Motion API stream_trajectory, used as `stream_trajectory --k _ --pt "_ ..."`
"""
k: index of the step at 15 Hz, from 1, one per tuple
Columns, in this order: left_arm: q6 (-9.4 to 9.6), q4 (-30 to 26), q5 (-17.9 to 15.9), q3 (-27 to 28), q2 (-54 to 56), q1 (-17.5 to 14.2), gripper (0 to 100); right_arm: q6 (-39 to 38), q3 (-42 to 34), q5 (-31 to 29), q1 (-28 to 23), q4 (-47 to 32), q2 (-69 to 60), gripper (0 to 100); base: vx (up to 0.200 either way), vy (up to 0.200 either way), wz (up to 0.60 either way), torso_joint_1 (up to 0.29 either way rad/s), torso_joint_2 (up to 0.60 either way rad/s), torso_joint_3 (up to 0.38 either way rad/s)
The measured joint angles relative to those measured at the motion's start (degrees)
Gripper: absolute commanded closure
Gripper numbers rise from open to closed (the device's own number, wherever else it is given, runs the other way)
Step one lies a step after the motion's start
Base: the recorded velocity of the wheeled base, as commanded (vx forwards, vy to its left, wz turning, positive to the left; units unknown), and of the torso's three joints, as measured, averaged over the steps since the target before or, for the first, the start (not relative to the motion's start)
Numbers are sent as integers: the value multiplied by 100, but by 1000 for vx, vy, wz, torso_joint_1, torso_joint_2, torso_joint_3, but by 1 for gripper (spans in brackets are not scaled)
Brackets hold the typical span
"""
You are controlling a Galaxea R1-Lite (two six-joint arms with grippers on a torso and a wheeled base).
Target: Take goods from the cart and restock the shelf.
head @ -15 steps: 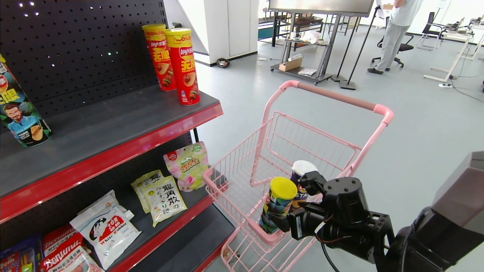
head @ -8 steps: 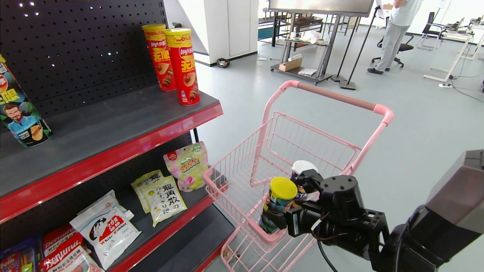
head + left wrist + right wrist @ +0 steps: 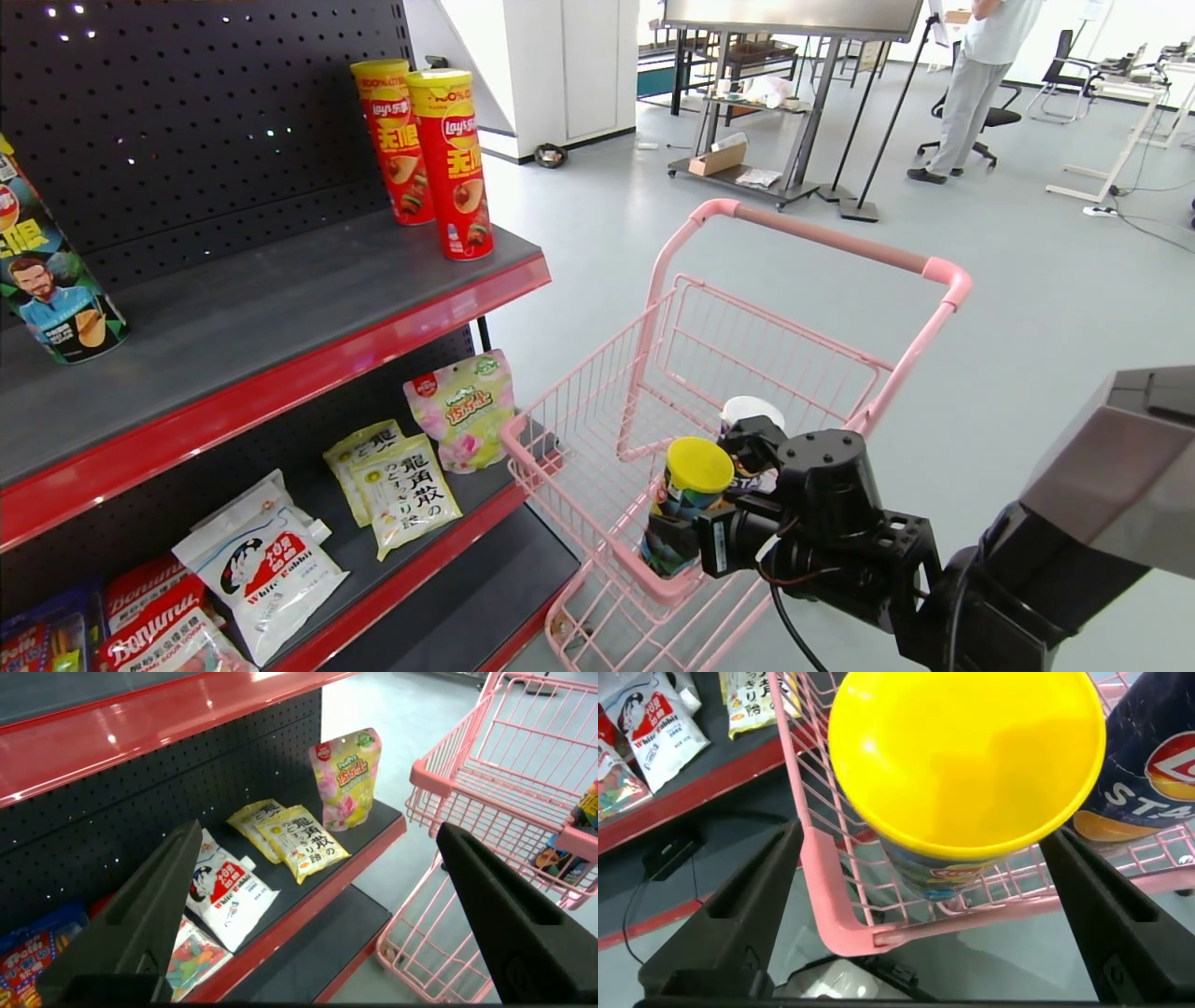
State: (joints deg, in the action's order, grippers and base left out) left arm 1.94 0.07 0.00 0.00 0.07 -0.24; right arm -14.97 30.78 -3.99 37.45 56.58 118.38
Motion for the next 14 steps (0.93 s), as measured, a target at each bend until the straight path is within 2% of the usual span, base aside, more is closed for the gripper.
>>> stream_trajectory --k 14 --pt "-2 0 0 0 0 0 0 15 452 11 -52 -2 386 0 0 0 0 0 0 0"
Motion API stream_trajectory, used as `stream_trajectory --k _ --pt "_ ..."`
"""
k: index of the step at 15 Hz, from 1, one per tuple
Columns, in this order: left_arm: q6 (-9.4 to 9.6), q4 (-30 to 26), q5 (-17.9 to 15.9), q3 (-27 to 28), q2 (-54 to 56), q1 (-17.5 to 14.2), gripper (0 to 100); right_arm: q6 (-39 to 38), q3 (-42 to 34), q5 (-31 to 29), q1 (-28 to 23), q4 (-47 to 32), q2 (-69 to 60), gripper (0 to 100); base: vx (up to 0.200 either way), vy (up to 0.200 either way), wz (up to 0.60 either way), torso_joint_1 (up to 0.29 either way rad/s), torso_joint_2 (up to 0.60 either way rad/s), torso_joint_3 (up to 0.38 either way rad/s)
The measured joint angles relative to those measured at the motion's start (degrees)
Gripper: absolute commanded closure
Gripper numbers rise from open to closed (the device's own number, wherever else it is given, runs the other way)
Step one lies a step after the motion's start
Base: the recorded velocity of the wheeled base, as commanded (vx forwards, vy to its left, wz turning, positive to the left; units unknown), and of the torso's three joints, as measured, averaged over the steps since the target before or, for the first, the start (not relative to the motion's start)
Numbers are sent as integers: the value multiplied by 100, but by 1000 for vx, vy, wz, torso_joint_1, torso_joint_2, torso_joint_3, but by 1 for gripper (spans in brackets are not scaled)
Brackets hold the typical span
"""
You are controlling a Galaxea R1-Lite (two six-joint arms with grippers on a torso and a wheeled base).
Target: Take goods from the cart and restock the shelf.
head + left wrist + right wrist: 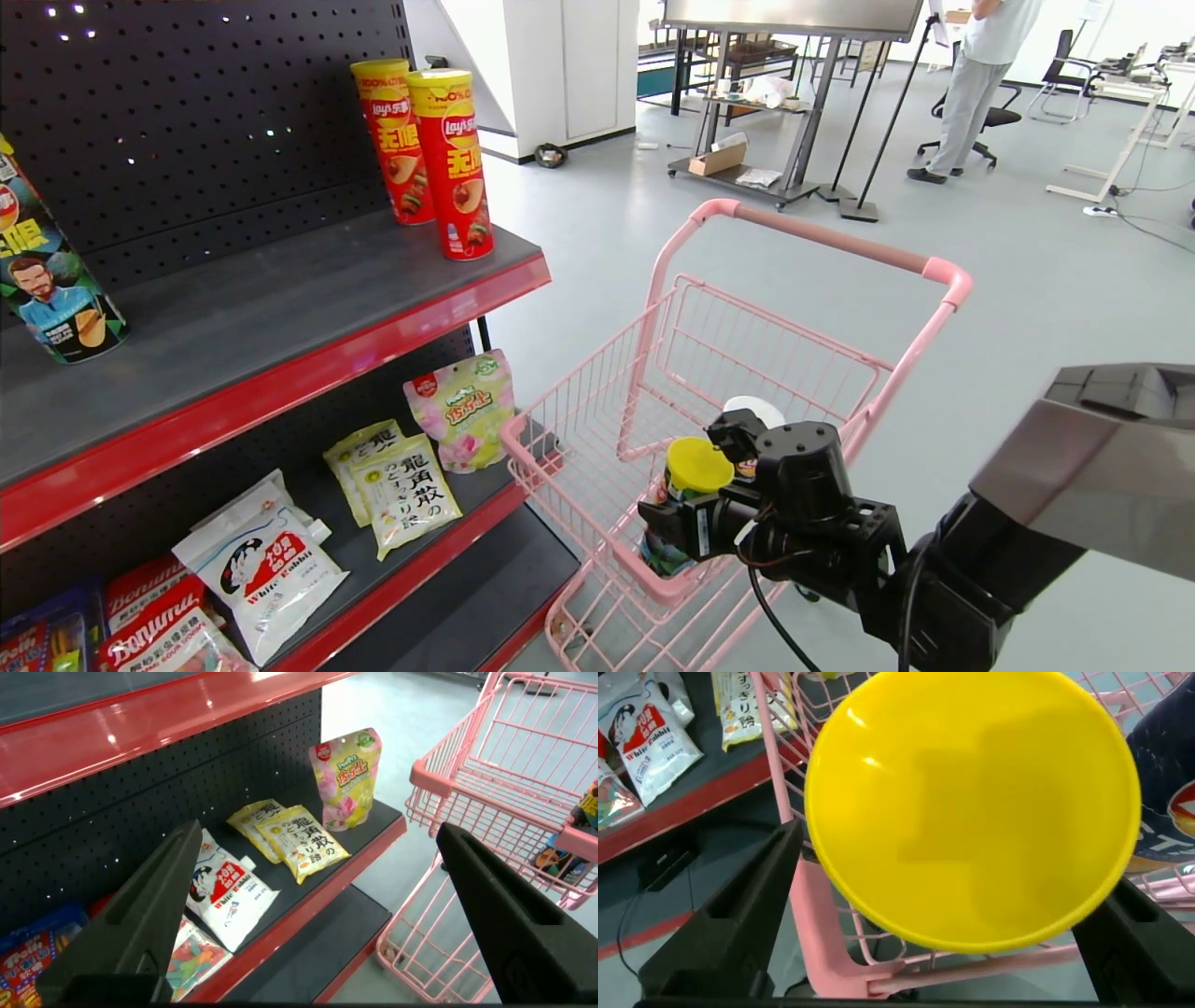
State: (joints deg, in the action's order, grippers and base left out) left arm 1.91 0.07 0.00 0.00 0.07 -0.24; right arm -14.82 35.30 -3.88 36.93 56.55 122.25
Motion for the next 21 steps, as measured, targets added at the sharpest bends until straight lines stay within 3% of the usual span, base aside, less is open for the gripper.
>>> stream_trajectory --k 8,9,19,21 --pt "2 0 0 0 0 0 0 -15 206 2 -5 2 197 0 0 0 0 0 0 0" --pt "2 0 0 0 0 0 0 -17 221 7 -5 0 208 100 0 0 0 0 0 0" --pt "2 0 0 0 0 0 0 11 507 -118 11 -111 230 100 0 0 0 0 0 0" --pt "0 0 0 0 0 0 0 71 712 -211 20 -781 -91 100 0 0 0 0 0 0"
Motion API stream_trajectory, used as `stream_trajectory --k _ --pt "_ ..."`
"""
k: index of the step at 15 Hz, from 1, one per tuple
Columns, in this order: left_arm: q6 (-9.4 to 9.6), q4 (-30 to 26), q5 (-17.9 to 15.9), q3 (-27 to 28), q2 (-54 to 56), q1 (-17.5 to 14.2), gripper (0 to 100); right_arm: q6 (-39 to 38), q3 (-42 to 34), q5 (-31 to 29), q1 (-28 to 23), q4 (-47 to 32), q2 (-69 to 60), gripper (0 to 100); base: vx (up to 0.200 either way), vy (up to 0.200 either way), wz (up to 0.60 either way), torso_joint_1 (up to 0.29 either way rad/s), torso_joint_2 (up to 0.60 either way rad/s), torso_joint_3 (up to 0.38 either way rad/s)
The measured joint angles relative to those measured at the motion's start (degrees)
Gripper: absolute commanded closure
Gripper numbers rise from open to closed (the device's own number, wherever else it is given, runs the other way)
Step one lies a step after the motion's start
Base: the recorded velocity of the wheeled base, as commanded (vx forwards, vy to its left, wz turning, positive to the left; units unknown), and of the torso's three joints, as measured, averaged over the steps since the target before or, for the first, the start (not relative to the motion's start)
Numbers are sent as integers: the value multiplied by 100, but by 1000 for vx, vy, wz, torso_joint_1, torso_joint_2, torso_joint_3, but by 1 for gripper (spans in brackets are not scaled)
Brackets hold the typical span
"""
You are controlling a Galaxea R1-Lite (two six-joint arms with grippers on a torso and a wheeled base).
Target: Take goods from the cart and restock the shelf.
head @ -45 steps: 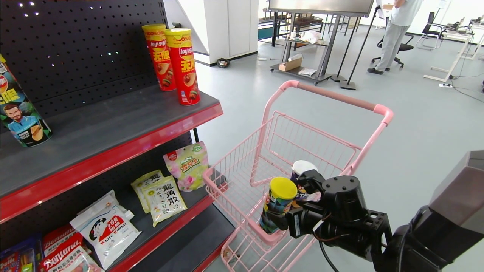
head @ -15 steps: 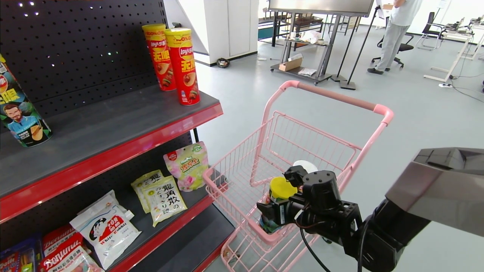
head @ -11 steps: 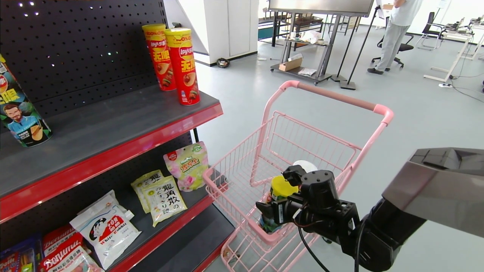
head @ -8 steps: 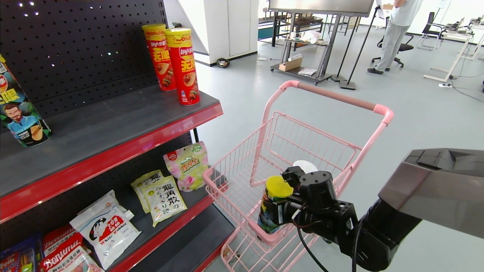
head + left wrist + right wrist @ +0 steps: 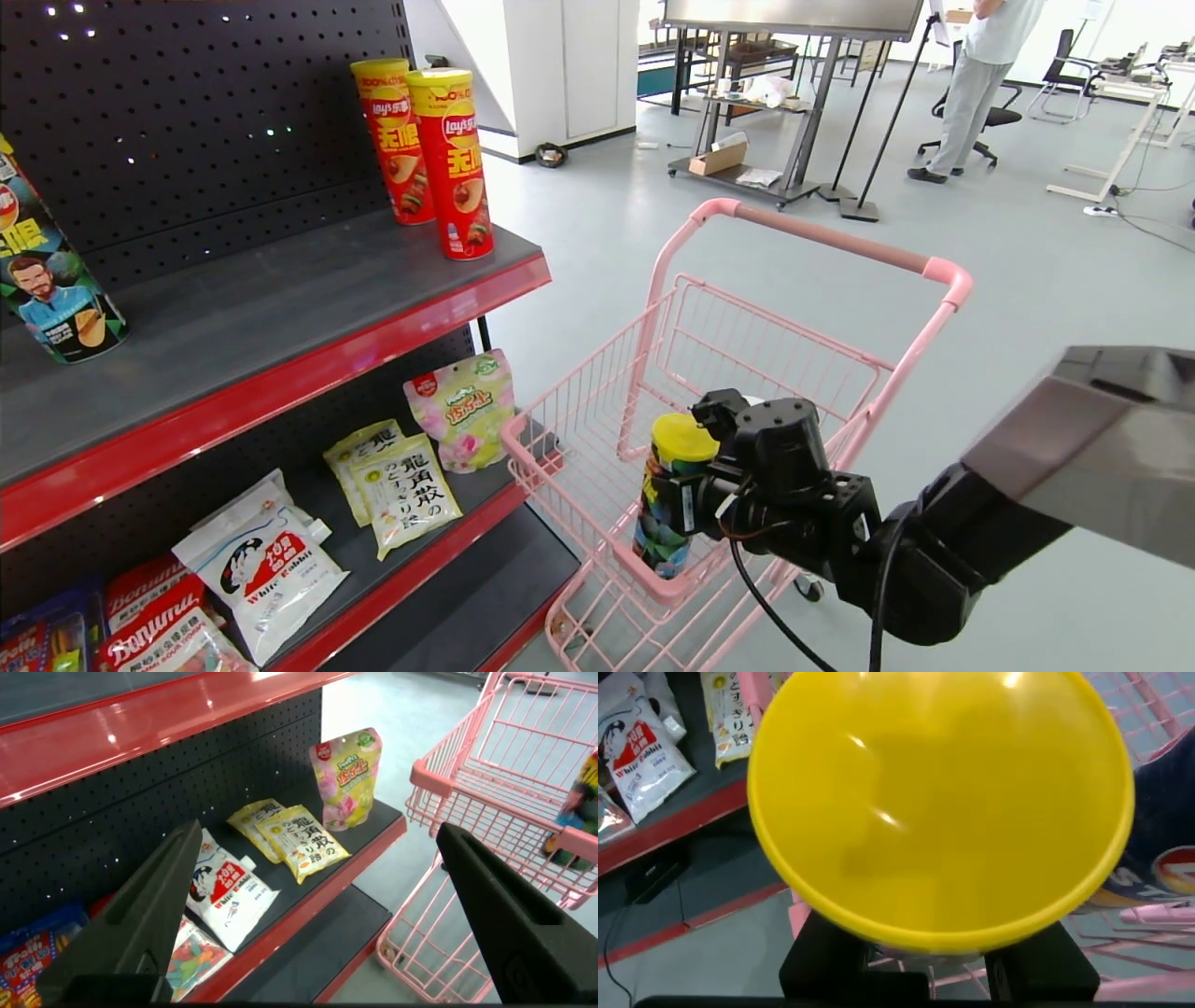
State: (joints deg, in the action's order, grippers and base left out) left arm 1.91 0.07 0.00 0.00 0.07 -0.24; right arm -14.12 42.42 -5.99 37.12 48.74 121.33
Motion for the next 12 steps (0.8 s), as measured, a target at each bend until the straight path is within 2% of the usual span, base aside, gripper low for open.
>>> stream_trajectory --k 4,6,9,12 --pt "9 0 -10 0 0 2 0 211 1286 -88 -79 -2829 -1401 100 0 0 0 0 0 0" --pt "2 0 -13 0 0 0 0 424 1957 -115 -127 -3895 -2039 100 0 0 0 0 0 0" --pt "2 0 -21 0 0 2 0 600 2431 -336 -118 -4836 -2927 100 0 0 0 0 0 0" --pt "2 0 -18 0 0 2 0 752 2171 -844 -162 -5276 -3847 100 0 0 0 0 0 0"
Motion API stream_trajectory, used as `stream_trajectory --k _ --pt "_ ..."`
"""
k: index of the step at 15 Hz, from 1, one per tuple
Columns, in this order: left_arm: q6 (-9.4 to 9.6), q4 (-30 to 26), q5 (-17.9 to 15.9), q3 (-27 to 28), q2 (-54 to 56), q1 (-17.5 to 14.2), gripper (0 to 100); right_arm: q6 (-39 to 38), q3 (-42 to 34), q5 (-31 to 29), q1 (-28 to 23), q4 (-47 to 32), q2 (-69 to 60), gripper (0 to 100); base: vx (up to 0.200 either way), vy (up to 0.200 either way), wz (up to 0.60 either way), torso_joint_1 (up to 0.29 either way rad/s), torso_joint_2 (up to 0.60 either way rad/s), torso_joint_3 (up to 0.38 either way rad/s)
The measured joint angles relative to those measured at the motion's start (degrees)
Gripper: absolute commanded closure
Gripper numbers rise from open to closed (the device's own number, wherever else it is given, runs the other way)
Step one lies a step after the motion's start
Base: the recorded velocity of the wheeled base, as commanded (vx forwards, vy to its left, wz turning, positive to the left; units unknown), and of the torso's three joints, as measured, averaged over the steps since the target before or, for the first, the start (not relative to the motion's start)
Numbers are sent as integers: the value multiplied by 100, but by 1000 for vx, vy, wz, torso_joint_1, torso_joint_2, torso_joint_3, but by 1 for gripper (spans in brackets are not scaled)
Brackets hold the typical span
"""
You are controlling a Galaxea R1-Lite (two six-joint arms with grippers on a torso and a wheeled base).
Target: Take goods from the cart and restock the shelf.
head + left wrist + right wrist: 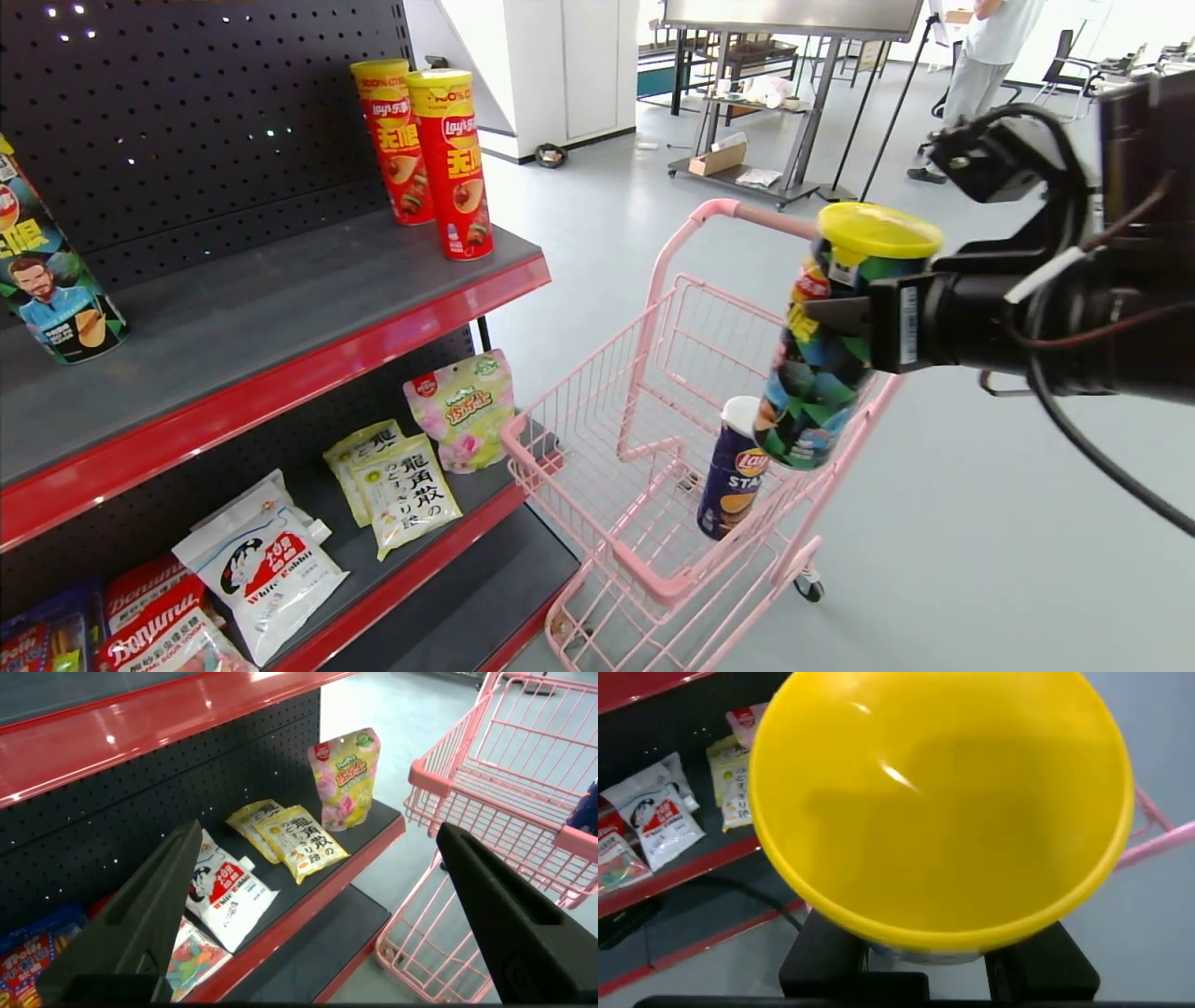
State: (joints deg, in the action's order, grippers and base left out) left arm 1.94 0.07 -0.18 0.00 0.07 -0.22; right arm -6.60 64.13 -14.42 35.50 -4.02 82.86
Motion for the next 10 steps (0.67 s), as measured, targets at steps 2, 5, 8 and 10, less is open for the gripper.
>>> stream_trajectory --k 2,5,8,10 --pt "0 0 -6 0 0 -2 0 154 -394 -172 -110 -334 -681 100 0 0 0 0 0 0" --pt "-2 0 -6 0 0 -2 0 540 -1122 -257 -417 -979 -1964 100 0 0 0 0 0 0" --pt "0 0 -6 0 0 -2 0 842 -1918 -282 -1007 -1629 -3250 100 0 0 0 0 0 0" --pt "0 -7 -6 0 0 -2 0 937 -2389 -265 -1486 -1781 -3925 100 0 0 0 61 -178 -122"
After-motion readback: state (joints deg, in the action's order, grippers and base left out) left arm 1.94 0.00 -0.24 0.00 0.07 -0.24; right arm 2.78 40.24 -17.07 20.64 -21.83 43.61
